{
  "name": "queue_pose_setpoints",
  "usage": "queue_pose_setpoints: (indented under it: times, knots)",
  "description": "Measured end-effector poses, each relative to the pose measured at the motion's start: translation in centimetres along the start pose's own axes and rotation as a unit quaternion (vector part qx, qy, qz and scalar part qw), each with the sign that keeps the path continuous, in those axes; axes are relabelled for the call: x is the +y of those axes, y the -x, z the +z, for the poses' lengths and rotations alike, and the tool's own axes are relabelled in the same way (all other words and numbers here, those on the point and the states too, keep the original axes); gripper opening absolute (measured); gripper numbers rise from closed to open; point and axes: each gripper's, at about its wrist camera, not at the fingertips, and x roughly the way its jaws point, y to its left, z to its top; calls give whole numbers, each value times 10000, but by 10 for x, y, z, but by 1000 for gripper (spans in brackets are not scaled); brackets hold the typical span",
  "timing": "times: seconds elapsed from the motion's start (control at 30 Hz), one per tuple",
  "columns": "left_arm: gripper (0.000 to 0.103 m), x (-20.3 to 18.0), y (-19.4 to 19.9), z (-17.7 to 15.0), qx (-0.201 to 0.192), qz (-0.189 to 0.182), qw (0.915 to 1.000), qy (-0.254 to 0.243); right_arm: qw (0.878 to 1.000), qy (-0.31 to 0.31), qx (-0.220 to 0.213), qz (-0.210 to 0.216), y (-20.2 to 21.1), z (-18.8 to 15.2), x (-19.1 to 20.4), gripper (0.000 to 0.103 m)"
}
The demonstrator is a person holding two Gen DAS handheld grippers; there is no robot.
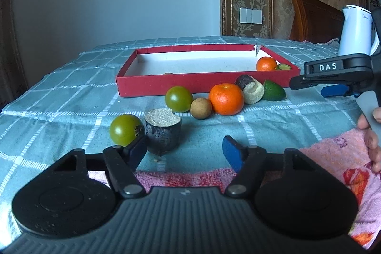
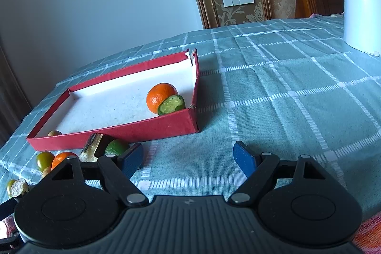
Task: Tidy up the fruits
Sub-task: 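Lower the left gripper onto the dark cut taro slice and close it, then carry the taro slice into the tray and open the left gripper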
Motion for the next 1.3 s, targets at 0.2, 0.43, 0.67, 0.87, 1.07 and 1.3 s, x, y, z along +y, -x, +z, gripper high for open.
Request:
queue_pose_setpoints:
  times: [0.2, 0.43, 0.67, 0.87, 1.07, 1.3]
  knots:
    - [52, 7, -11, 7, 53, 97, 9999, 101, 10000, -24, -9, 17, 1, 0, -1, 83]
    - [32, 8, -16, 8, 10, 240, 9997, 66, 10000, -56, -20, 37, 1, 0, -1, 83]
    - [32, 6, -13, 7, -33, 251, 9997, 62, 10000, -72, -24, 48, 1, 0, -2, 83]
    - [32, 5, -4, 16, -160, 138, 9997, 136, 10000, -74, -25, 49, 1, 0, -2, 83]
    - [32, 8, -6, 45, -437, 184, 9989, 68, 10000, -78, -25, 52, 1, 0, -2, 83]
    - [32, 24, -46, 90, -506, 283, 9981, 187, 9999, -81, -26, 56, 2, 0, -2, 83]
